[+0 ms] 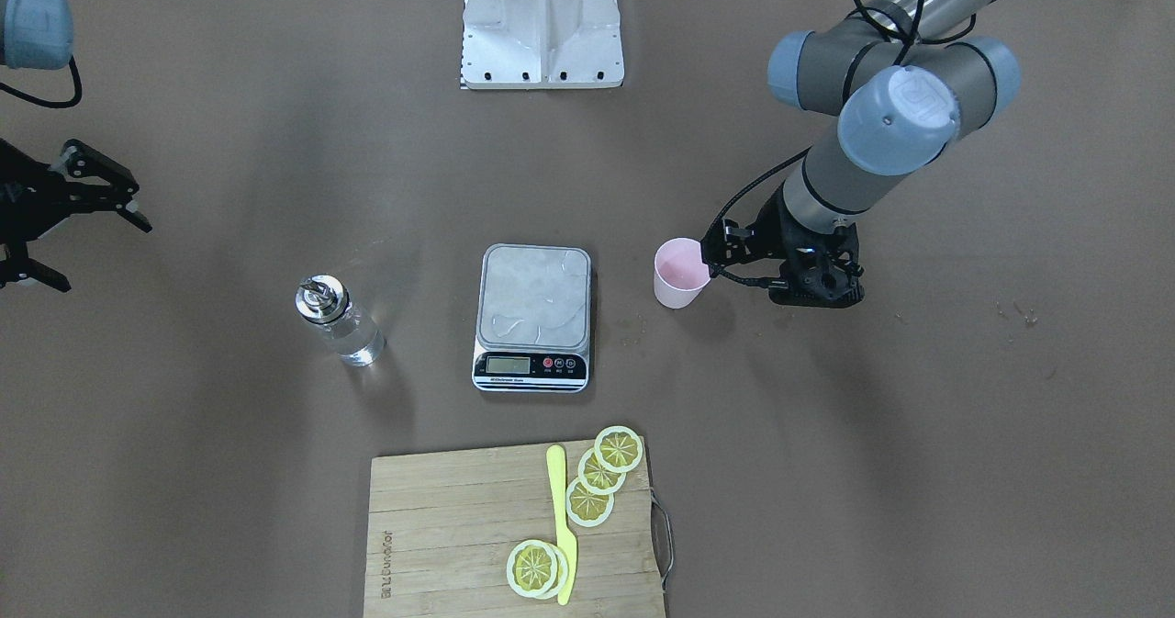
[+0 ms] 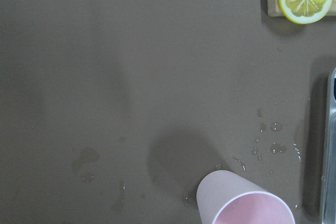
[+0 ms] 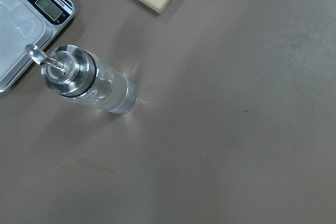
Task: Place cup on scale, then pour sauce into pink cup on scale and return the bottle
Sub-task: 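Move the left gripper to the pink cup while the right gripper approaches the glass bottle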
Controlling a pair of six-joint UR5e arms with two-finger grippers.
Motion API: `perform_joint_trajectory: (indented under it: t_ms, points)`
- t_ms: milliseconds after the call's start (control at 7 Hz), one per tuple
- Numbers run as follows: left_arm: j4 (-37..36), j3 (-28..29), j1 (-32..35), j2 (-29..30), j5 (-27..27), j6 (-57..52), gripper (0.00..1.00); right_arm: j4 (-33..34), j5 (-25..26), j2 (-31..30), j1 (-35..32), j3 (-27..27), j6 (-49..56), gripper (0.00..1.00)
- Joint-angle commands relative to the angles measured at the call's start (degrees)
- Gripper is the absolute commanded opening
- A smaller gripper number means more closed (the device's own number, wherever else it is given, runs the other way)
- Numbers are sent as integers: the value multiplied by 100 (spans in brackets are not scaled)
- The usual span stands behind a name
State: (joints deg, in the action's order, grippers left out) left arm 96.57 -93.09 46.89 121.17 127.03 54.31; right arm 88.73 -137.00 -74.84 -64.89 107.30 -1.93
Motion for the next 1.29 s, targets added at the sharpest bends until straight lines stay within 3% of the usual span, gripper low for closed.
perform_joint_trajectory:
  t_ms: [0,571,1143]
  points:
    - [456,299,-127,38,-56,210,97,-284,216,118,336,-130,-18,100]
    - [512,362,-206,161,-56,413,97,-837,620,32,644,-201,52,100]
    - [511,336,-206,170,-56,422,97,-2908,789,-312,724,-673,-357,100]
